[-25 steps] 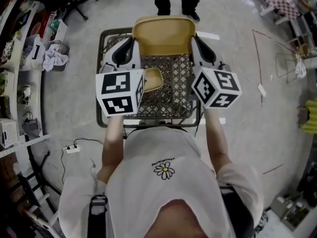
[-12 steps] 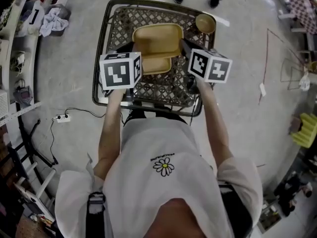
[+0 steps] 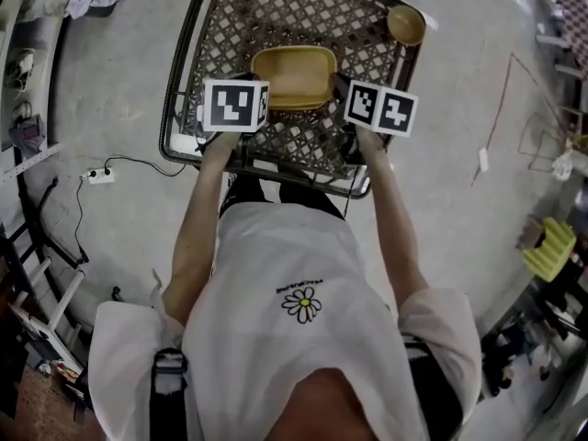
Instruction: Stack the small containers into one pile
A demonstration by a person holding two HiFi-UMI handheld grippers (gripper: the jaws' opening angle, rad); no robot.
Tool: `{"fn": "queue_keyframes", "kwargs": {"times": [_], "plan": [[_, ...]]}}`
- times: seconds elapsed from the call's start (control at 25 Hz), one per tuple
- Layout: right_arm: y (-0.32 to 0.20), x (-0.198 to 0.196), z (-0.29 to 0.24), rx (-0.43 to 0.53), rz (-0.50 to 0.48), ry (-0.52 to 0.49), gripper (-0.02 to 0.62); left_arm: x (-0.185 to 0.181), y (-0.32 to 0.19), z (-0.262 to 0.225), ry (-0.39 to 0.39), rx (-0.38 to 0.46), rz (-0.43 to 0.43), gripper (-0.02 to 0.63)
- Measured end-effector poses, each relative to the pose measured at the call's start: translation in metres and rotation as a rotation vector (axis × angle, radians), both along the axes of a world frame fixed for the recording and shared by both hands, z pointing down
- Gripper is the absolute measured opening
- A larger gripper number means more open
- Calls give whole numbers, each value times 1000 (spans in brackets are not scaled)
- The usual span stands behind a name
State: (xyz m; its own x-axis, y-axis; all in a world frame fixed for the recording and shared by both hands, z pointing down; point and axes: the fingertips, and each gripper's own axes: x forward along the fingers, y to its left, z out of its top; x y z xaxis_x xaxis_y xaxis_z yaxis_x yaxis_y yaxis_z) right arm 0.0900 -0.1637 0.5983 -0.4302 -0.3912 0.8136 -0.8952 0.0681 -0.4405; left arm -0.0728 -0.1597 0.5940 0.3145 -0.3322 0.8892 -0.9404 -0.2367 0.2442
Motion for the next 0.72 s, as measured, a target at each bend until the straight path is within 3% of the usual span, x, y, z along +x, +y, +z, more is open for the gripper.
{"fn": "queue_keyframes", "kwargs": {"times": [0.28,0.72], "plan": [[21,0,40,-99,6,19,38,-1,18,41,-8,-98,7,40],[29,3,66,-126,-14,52,40,-1,21,66,-35,-117,24,52]]}}
